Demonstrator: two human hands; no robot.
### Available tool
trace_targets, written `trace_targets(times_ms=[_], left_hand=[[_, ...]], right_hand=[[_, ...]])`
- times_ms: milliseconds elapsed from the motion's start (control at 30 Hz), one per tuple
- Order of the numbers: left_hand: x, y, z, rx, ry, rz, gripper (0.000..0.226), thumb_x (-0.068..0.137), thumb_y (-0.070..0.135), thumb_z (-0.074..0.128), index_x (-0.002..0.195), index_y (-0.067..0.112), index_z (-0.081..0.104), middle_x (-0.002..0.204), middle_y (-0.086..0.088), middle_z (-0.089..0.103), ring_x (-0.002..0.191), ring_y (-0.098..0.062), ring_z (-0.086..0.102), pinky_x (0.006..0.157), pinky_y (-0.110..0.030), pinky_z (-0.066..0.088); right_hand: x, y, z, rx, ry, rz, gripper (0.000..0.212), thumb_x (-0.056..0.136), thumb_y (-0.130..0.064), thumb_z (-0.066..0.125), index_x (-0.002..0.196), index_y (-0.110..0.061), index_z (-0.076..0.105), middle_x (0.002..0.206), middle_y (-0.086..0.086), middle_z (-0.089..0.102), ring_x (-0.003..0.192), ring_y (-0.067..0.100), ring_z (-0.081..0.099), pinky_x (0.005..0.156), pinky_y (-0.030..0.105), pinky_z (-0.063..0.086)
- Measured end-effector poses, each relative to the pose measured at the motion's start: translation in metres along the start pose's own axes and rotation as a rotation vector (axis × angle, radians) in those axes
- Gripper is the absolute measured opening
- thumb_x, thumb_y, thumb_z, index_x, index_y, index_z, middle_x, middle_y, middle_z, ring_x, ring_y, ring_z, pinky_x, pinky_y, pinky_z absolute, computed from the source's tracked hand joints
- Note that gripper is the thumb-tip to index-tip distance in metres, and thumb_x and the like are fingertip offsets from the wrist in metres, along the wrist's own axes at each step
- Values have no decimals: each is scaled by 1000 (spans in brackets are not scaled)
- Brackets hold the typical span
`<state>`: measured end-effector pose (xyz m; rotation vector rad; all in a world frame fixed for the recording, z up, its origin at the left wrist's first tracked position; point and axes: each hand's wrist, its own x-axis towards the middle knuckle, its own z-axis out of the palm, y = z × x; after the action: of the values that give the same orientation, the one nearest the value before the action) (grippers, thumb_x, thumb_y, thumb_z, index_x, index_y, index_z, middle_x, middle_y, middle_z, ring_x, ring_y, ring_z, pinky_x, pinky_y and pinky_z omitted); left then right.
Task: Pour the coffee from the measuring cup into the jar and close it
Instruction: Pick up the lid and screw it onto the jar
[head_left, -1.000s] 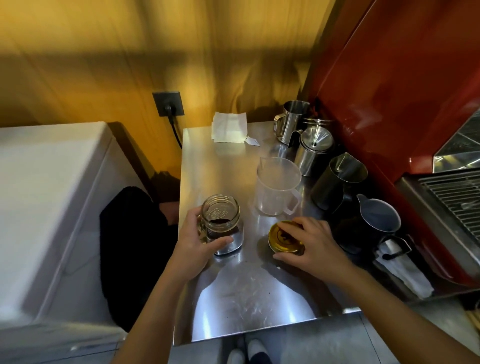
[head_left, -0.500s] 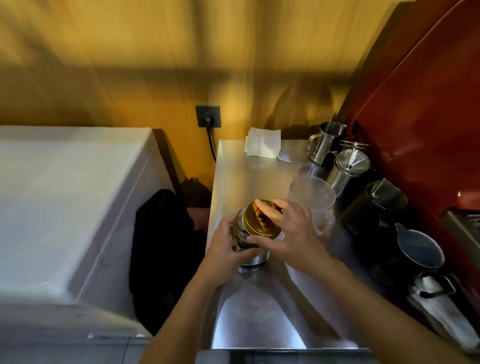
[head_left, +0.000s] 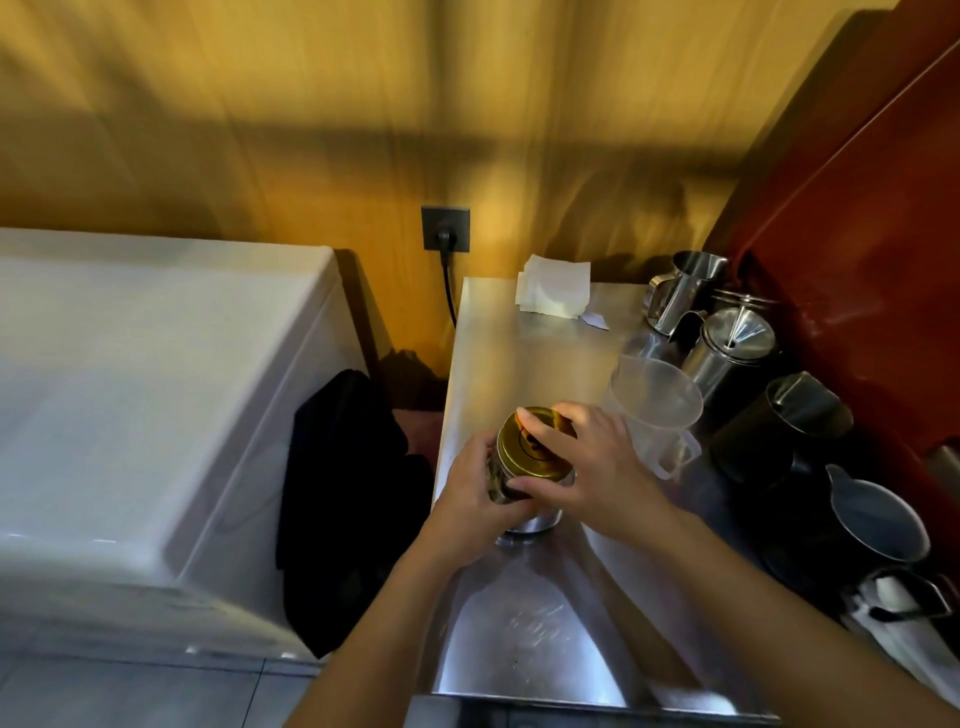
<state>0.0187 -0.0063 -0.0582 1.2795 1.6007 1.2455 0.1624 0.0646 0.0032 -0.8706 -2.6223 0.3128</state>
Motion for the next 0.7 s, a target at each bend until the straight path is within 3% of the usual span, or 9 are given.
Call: trace_targets(times_ms=[233, 467, 700], left_hand=[[4, -1, -4, -51, -60, -33, 66, 55, 38, 85, 107, 46, 45, 108, 15, 60, 98, 2, 61, 80, -12, 49], [9, -2, -16, -51, -151, -87, 68, 58, 29, 91, 111, 38, 49, 109, 15, 62, 103, -4, 62, 81, -17, 53], [15, 6, -29, -55, -273, -85, 65, 60, 17, 91, 107, 38, 51, 106, 12, 63, 96, 8, 63, 76, -10, 50]], right_hand=[[8, 5, -8, 18, -87, -66, 61, 71, -40, 74, 124, -16, 54, 109, 22, 56, 98, 35, 52, 85, 46, 36], [13, 14, -12, 32, -256, -62, 61, 79, -44, 65, 133, -31, 40, 131, 14, 43, 115, 30, 38, 97, 38, 28], [18, 14, -24, 98, -431, -79, 60, 81, -42, 63, 134, -39, 35, 137, 8, 37, 120, 23, 34, 99, 43, 37]])
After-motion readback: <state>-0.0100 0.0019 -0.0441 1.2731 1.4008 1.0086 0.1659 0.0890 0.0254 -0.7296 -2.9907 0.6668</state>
